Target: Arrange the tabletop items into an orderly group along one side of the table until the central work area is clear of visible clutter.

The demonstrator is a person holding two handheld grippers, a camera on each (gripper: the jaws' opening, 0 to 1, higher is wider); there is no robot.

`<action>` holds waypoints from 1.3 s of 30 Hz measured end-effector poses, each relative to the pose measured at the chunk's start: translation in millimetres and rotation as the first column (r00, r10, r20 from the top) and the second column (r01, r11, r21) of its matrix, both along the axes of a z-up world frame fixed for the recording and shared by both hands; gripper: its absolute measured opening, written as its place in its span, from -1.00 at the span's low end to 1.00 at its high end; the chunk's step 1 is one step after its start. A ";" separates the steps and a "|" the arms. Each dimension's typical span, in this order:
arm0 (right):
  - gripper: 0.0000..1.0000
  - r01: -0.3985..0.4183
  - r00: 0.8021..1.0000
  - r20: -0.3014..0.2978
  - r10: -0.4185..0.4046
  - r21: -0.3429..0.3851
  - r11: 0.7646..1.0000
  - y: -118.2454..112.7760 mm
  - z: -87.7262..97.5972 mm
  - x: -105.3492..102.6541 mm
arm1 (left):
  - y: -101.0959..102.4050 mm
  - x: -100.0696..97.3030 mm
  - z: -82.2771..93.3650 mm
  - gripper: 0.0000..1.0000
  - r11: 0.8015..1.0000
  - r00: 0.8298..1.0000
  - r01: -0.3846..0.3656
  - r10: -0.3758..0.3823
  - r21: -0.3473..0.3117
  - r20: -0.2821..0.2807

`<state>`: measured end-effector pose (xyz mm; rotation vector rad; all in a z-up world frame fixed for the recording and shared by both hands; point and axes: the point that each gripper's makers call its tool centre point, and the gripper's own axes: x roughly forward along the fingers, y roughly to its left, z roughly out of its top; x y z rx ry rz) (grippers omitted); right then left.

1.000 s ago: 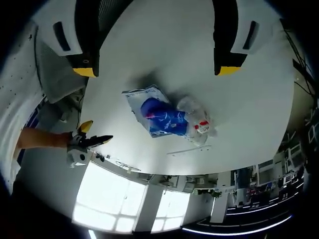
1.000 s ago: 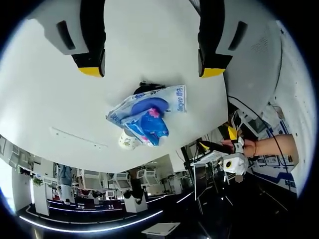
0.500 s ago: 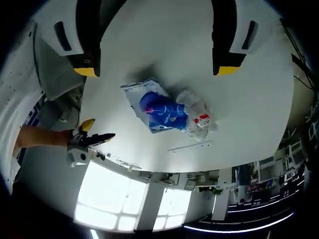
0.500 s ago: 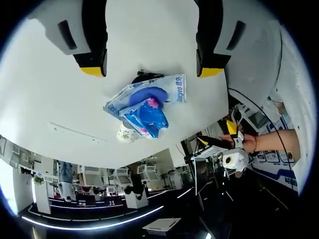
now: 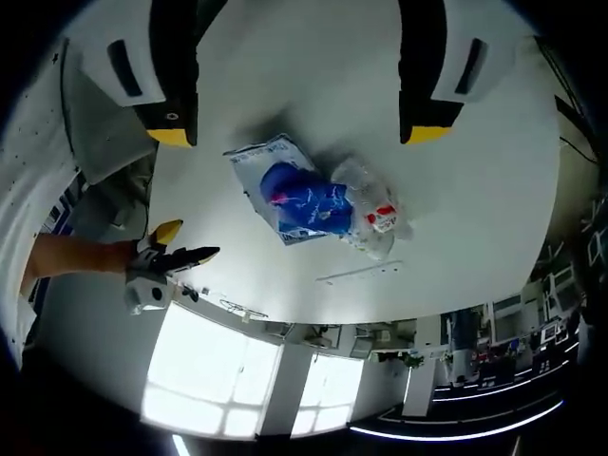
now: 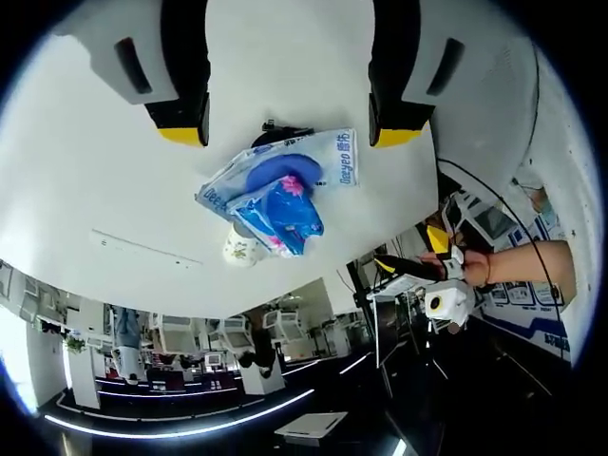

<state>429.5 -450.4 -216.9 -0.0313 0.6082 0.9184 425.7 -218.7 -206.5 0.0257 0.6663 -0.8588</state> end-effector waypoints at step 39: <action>0.07 0.032 0.999 -0.021 -0.032 0.042 0.999 31.2 -0.5 27.9 | -24.0 38.0 2.4 0.58 1.000 1.000 0.017 -0.016 -0.022 0.014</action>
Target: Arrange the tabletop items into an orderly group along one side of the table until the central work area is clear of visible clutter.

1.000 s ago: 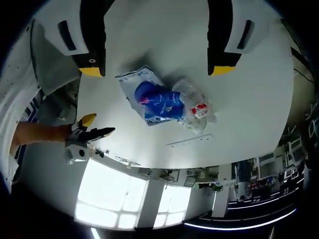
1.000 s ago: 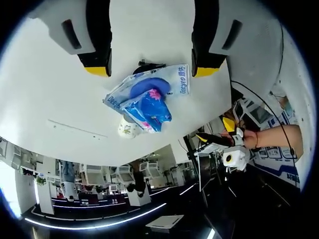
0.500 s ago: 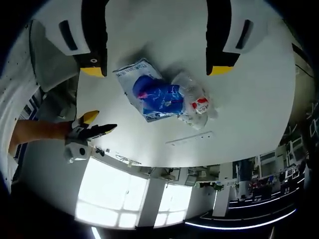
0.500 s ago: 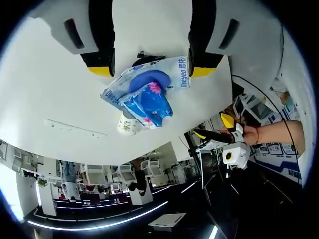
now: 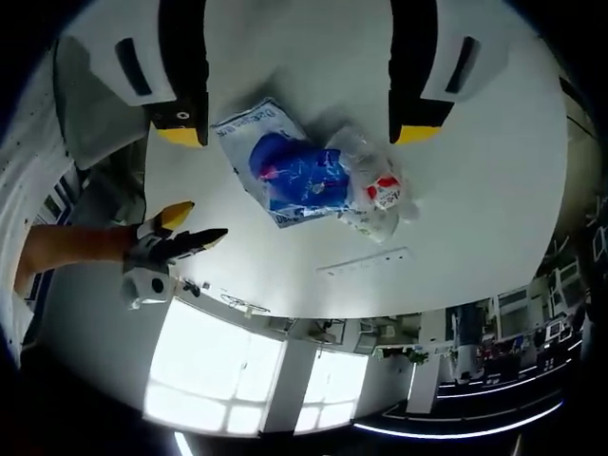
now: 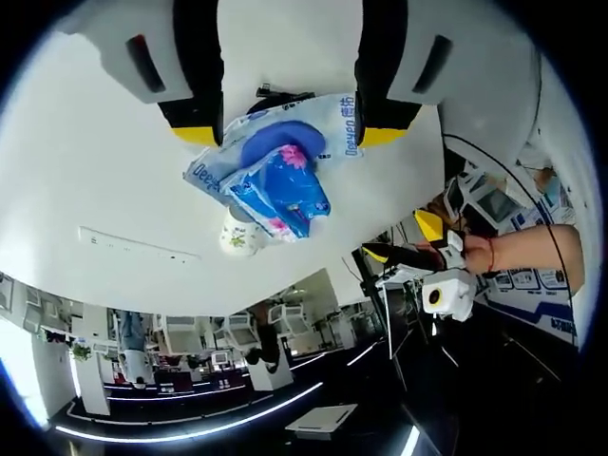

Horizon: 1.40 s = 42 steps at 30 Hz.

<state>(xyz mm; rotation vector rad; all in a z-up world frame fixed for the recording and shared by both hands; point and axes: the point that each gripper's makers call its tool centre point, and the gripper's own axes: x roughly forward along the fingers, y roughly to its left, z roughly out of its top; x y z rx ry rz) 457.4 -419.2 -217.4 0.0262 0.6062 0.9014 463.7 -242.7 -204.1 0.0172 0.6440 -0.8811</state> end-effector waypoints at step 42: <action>-0.21 0.053 0.997 -0.057 -0.052 0.015 0.998 18.9 -23.3 26.8 | -25.5 32.0 -10.2 0.45 1.000 1.000 0.021 -0.021 -0.013 0.010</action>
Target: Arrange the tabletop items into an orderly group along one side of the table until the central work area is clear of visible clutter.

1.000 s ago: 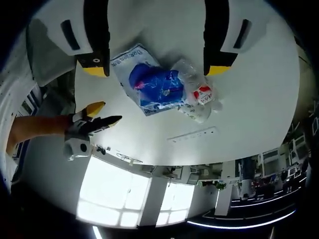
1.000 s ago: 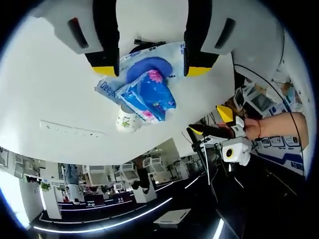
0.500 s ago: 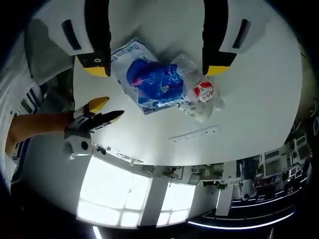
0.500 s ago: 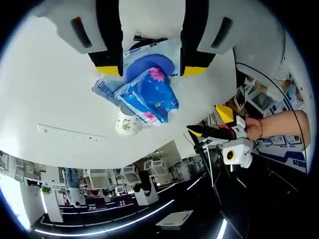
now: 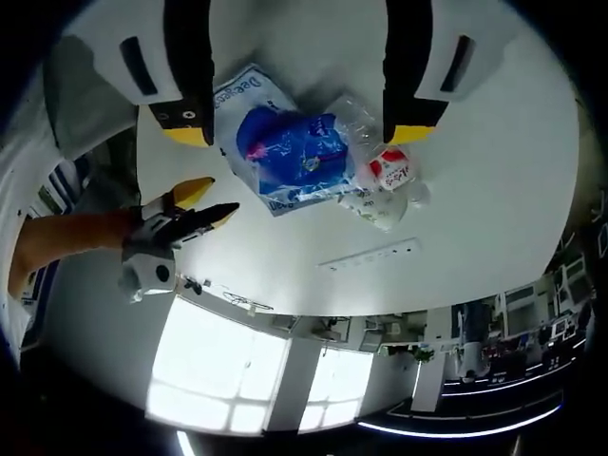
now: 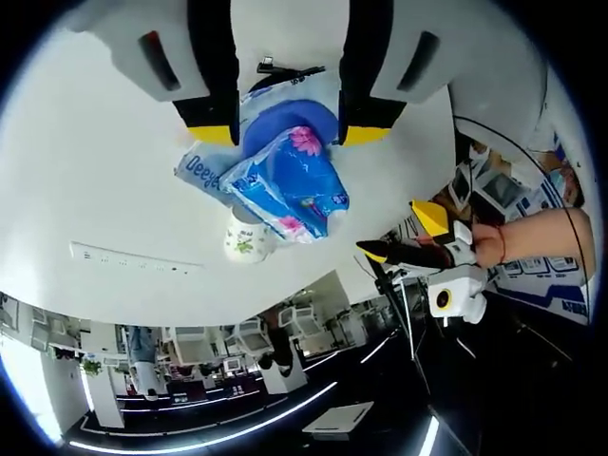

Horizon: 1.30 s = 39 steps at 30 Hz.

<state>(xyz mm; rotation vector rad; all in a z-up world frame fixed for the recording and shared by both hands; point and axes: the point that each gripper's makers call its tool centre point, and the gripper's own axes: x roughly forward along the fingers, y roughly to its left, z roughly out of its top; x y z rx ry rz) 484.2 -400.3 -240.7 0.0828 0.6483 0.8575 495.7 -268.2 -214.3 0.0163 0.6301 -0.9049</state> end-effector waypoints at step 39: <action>-0.43 0.045 0.998 -0.041 -0.045 -0.004 0.999 9.4 -24.5 18.7 | -10.4 24.1 -19.8 0.10 0.999 1.000 -0.022 0.022 0.042 0.014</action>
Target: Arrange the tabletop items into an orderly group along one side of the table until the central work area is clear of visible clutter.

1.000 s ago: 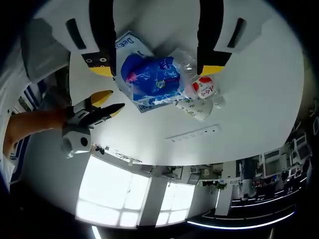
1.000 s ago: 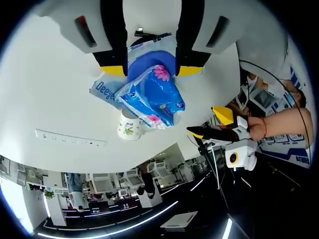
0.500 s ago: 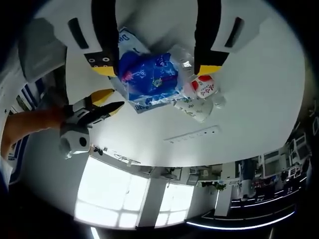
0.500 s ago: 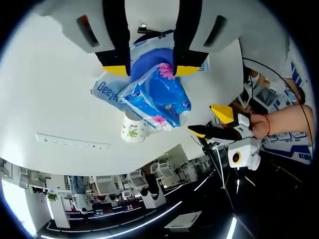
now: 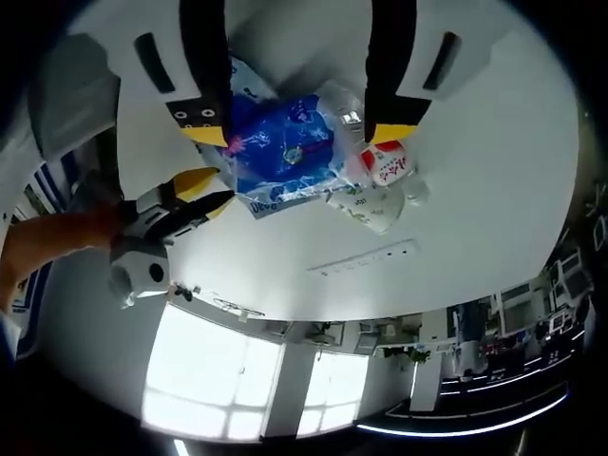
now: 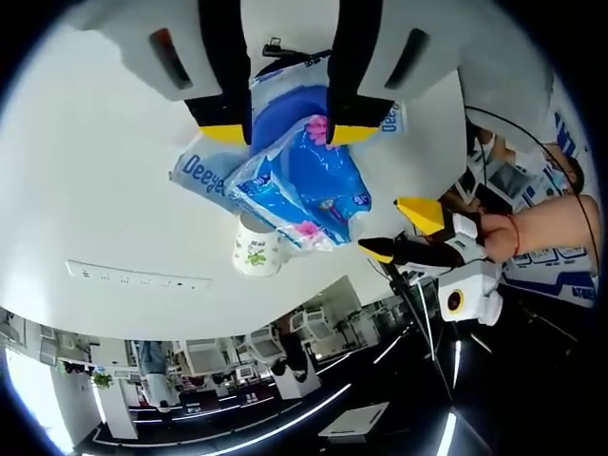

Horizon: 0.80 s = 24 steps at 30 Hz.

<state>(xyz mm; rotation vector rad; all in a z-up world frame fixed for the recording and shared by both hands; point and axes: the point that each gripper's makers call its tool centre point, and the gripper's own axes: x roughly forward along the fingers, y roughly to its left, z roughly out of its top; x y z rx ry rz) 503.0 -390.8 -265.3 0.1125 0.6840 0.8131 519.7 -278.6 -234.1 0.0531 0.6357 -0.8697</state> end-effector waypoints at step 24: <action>-0.64 0.031 0.999 -0.018 -0.031 -0.012 0.999 0.4 -12.1 7.5 | 0.5 9.5 -14.1 -0.24 0.999 0.999 -0.038 0.038 0.005 -0.025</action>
